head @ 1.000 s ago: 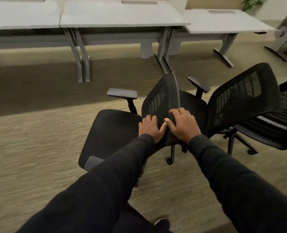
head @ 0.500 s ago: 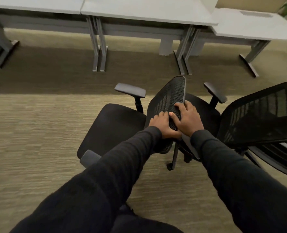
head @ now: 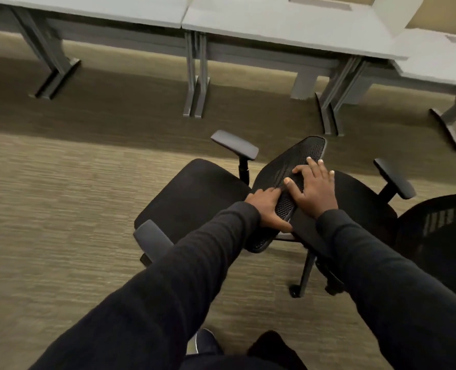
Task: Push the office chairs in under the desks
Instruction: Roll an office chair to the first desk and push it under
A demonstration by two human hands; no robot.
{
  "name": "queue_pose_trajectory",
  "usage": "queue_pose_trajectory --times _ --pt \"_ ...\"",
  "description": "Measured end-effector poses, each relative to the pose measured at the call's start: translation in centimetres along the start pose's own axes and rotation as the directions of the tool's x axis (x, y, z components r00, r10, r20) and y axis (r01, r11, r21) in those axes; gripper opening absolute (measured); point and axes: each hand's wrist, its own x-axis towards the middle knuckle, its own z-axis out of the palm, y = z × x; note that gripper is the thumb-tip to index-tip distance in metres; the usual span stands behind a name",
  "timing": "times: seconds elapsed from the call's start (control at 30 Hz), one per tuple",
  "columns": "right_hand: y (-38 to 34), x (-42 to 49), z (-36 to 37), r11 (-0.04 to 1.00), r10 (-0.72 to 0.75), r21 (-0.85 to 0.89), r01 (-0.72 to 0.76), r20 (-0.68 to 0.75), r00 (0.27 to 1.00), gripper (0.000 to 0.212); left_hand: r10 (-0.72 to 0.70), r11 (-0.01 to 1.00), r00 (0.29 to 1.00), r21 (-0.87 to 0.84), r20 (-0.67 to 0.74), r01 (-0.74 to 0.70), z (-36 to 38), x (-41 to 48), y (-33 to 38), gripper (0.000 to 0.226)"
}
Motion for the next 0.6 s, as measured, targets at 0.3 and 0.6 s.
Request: queue_pose_trajectory --times 0.3,0.6 --pt "-4.7 8.5 3.7 0.996 -0.09 -0.028 0.09 0.018 0.996 0.064 -0.07 0.975 0.991 -0.2 0.118 0.093 -8.7 -0.9 -11.2 0.111" --pt "-11.7 22.7 7.9 0.983 -0.16 -0.097 0.159 -0.011 0.987 0.071 -0.175 0.962 0.967 -0.178 0.184 0.208 -20.6 1.1 -24.9 0.1"
